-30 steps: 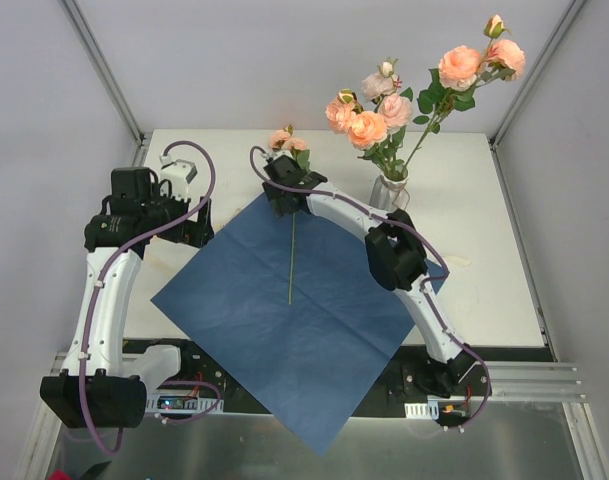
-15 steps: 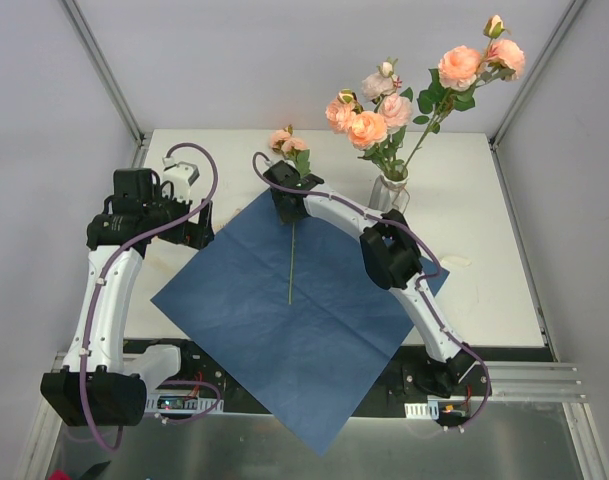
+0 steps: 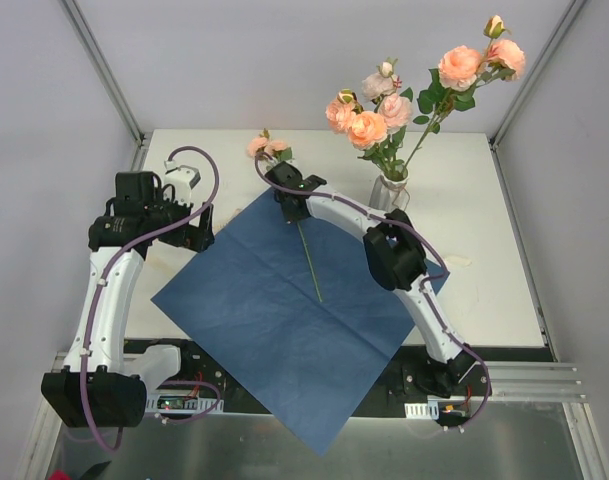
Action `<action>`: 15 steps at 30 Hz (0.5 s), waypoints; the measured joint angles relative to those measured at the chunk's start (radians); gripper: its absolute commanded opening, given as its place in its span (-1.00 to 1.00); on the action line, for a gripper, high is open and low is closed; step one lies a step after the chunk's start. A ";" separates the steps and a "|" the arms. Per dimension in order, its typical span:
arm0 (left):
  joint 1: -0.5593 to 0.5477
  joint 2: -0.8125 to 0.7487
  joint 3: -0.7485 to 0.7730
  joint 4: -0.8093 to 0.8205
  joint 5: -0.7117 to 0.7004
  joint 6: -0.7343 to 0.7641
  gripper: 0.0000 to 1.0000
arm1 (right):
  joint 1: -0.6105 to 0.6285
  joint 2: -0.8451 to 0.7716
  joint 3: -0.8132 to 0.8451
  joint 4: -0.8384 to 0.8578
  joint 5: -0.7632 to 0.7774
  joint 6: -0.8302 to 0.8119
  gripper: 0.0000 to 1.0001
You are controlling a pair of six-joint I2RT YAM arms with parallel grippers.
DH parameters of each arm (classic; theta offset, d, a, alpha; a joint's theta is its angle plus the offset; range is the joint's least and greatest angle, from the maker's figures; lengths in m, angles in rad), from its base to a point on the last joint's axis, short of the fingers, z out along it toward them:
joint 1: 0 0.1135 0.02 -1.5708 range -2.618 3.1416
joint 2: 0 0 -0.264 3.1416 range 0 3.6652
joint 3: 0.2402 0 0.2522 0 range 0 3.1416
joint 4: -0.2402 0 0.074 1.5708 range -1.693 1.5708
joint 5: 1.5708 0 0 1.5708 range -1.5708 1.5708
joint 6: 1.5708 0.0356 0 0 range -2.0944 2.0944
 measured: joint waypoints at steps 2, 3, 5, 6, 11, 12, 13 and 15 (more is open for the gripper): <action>0.000 -0.005 0.000 0.000 -0.002 0.002 0.98 | 0.000 -0.031 -0.021 0.011 0.006 -0.004 -0.98; 0.000 -0.007 0.000 0.000 -0.003 0.002 0.98 | 0.002 -0.048 -0.029 0.017 0.007 -0.007 -0.99; 0.000 -0.014 0.000 0.000 -0.006 0.002 0.98 | 0.003 -0.112 -0.063 0.049 0.004 -0.029 -0.99; 0.000 -0.018 0.000 0.000 -0.007 0.002 0.98 | 0.005 -0.153 -0.081 0.066 0.000 -0.044 -0.98; 0.000 -0.032 -0.002 0.000 -0.008 0.002 0.98 | 0.027 -0.395 -0.128 0.184 -0.046 -0.139 -0.98; 0.000 -0.034 -0.003 0.000 -0.008 0.001 0.98 | 0.035 -0.452 -0.137 0.222 -0.060 -0.166 -0.98; 0.000 -0.036 -0.004 0.000 -0.008 0.001 0.98 | 0.043 -0.510 -0.147 0.258 -0.072 -0.192 -0.99; 0.000 -0.038 -0.006 0.000 -0.008 -0.001 0.98 | 0.060 -0.631 -0.179 0.345 -0.098 -0.254 -0.99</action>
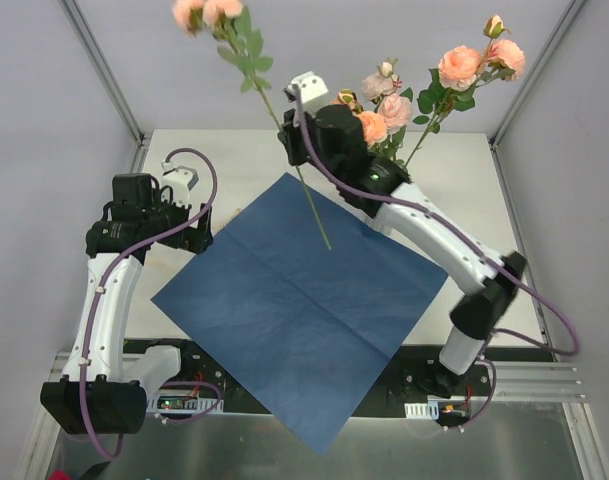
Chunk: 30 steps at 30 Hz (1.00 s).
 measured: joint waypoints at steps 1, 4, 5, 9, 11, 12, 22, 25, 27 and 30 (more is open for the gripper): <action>0.000 0.000 -0.001 0.000 0.000 -0.003 0.98 | 0.008 -0.058 -0.016 0.039 -0.014 -0.030 -0.99; 0.000 -0.001 -0.001 0.000 0.000 -0.006 0.98 | 0.029 -0.215 -0.076 0.194 -0.047 -0.113 -0.98; 0.000 -0.001 -0.001 0.000 0.000 -0.006 0.98 | 0.032 -0.269 -0.103 0.246 -0.050 -0.145 -0.99; 0.000 -0.001 -0.001 0.000 0.000 -0.008 0.98 | 0.029 -0.422 -0.164 0.422 -0.029 -0.282 -0.99; 0.000 -0.001 -0.001 0.000 0.000 -0.008 0.98 | 0.024 -0.478 -0.214 0.509 -0.005 -0.343 -0.99; 0.000 -0.001 -0.001 0.000 0.000 -0.008 0.98 | 0.017 -0.516 -0.257 0.552 0.012 -0.376 -0.99; 0.000 0.003 -0.001 0.000 0.002 -0.007 0.98 | -0.163 -0.635 -0.496 0.741 0.109 -0.467 -0.99; 0.000 0.017 -0.001 0.000 0.007 -0.008 0.98 | -0.216 -0.615 -0.508 0.770 0.117 -0.459 -0.99; 0.000 0.026 -0.001 0.001 0.012 -0.008 0.98 | -0.245 -0.595 -0.509 0.792 0.117 -0.452 -0.99; 0.000 0.034 0.000 0.001 0.012 -0.008 0.98 | -0.275 -0.565 -0.509 0.813 0.117 -0.441 -0.99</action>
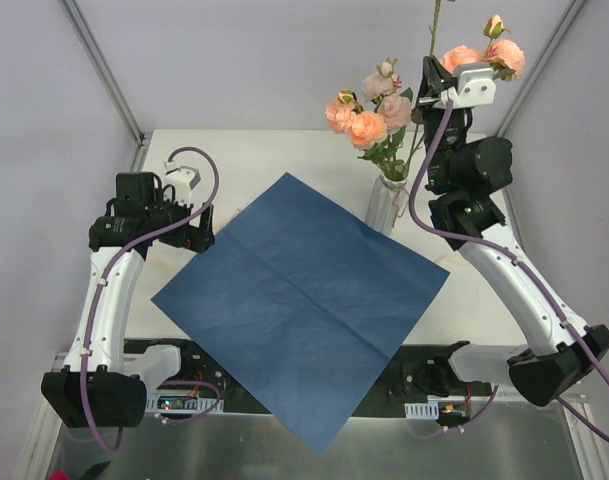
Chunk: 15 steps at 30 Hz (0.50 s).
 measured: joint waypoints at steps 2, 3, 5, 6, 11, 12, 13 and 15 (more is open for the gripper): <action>0.000 0.003 0.000 0.000 0.000 0.000 0.98 | -0.018 0.023 0.000 0.021 0.002 0.010 -0.99; 0.000 0.004 0.000 0.001 0.000 0.000 0.98 | -0.028 0.035 0.000 0.033 0.003 0.018 -0.99; 0.000 0.006 0.001 0.002 0.000 0.000 0.98 | -0.046 0.055 -0.011 0.061 0.005 0.031 -0.99; 0.000 0.008 0.002 0.002 0.000 0.000 0.98 | -0.055 0.064 -0.020 0.077 0.011 0.035 -0.99; 0.000 0.018 0.014 0.016 -0.001 0.001 0.98 | -0.084 0.131 -0.049 0.166 0.041 0.050 -0.99; 0.000 0.021 0.015 0.017 -0.001 0.001 0.98 | -0.087 0.147 -0.053 0.182 0.047 0.051 -0.99; 0.000 0.023 0.016 0.017 -0.001 0.001 0.98 | -0.089 0.160 -0.057 0.192 0.050 0.052 -0.99; 0.000 0.027 0.017 0.018 -0.002 0.002 0.98 | -0.089 0.185 -0.074 0.218 0.056 0.053 -0.99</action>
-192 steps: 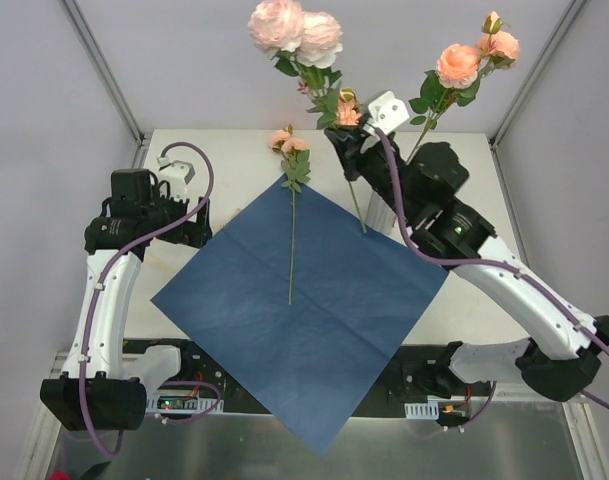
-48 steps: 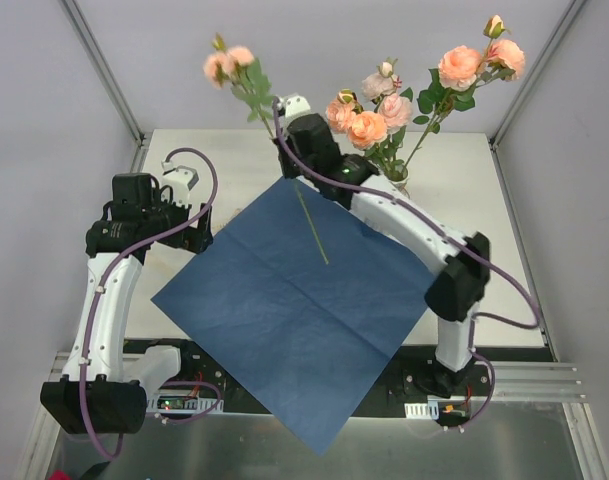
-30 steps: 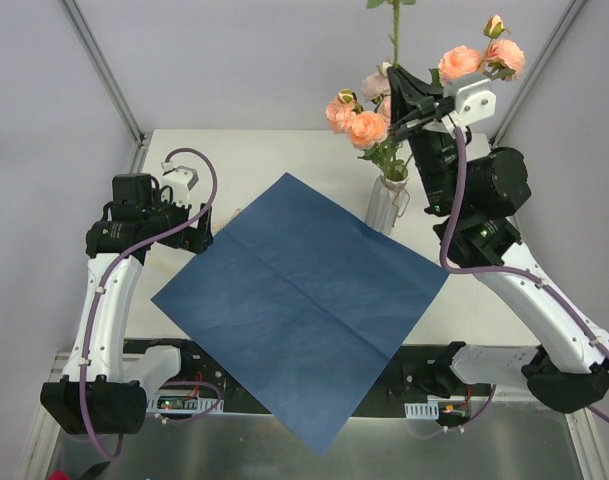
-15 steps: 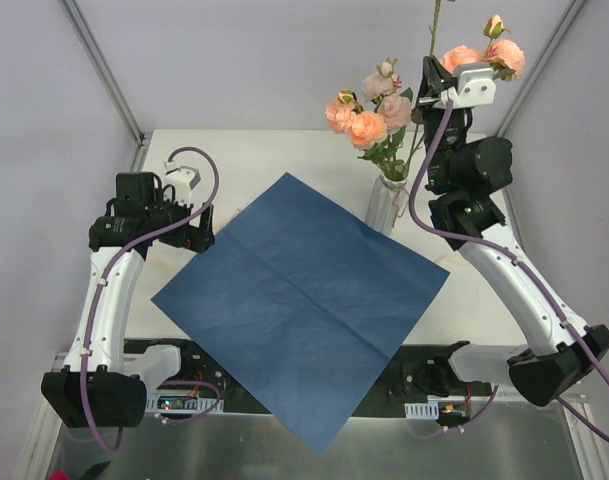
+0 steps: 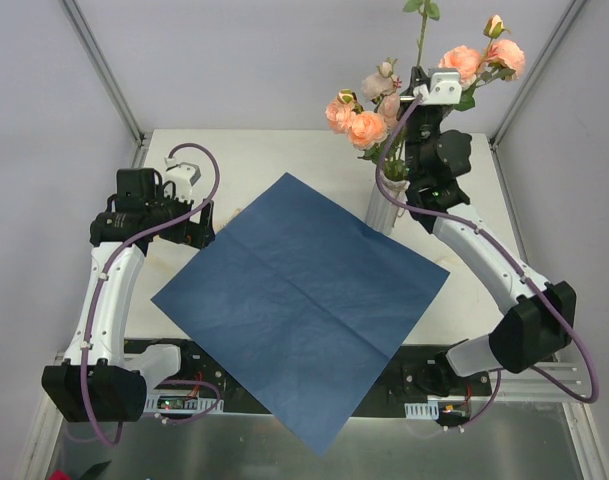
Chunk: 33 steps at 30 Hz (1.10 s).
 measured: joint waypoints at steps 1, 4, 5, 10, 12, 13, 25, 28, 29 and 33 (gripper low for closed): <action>0.000 0.002 0.000 0.000 0.000 0.001 0.98 | 0.000 0.011 -0.012 0.010 0.003 0.000 -0.98; 0.000 0.005 0.000 0.001 -0.001 0.002 0.98 | 0.000 0.021 -0.055 0.034 0.018 0.000 -0.99; 0.000 0.005 0.000 0.001 -0.001 0.002 0.98 | 0.001 0.021 -0.072 0.043 0.024 0.000 -0.99; 0.000 0.005 0.000 0.001 0.000 0.002 0.98 | 0.021 -0.003 -0.180 0.083 0.067 -0.005 -0.88; 0.000 0.005 0.000 0.001 0.000 0.002 0.98 | 0.038 -0.030 -0.226 0.080 0.079 -0.005 -0.81; 0.000 0.005 0.000 0.001 0.000 0.002 0.98 | 0.051 -0.053 -0.252 0.076 0.088 -0.007 -0.72; 0.000 0.003 0.002 0.003 0.001 0.002 0.98 | 0.154 -0.323 -0.355 -0.058 0.188 0.045 0.59; 0.000 0.003 0.002 0.003 0.001 0.001 0.98 | 0.155 -0.347 -0.322 -0.222 0.228 0.114 0.93; 0.000 0.002 0.002 0.003 0.002 0.002 0.98 | 0.155 -0.347 -0.305 -0.275 0.238 0.145 0.93; 0.000 -0.003 0.002 0.006 0.002 0.001 0.98 | 0.155 -0.317 -0.140 -0.638 0.272 0.282 0.93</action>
